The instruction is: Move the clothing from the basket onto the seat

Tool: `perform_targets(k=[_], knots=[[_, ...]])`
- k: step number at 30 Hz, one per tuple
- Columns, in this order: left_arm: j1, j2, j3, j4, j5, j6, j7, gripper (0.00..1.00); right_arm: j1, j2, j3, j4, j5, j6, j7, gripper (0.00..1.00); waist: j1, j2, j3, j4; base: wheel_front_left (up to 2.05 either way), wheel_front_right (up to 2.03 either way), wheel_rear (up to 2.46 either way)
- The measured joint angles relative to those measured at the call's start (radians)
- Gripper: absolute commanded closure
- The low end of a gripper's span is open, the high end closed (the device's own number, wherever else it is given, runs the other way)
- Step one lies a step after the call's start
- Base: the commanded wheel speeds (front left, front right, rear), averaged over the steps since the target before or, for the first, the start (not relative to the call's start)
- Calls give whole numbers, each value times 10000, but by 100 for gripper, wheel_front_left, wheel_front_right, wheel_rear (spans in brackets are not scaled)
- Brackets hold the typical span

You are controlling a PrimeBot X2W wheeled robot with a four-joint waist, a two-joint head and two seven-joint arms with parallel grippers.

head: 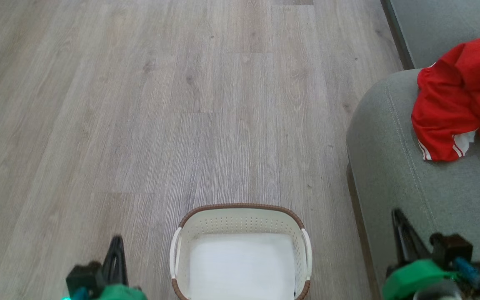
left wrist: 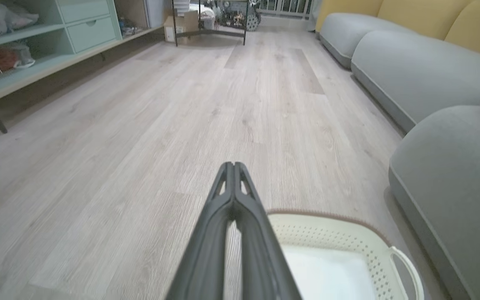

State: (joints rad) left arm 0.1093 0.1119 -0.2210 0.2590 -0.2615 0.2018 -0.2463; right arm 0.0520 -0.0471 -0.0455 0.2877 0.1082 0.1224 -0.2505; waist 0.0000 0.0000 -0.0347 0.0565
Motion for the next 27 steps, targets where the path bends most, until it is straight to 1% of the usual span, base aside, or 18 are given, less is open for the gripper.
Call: perform_targets(k=[3,27], knots=[[248,-21,4,150,-265,-10,88,100,244,4,-8,192,242,0,104,100,0,0,9,-14,0,0,0],[-54,-107,422,140,-2746,-625,700,100,76,8,-125,150,2982,0,746,100,0,0,79,-118,0,0,0]])
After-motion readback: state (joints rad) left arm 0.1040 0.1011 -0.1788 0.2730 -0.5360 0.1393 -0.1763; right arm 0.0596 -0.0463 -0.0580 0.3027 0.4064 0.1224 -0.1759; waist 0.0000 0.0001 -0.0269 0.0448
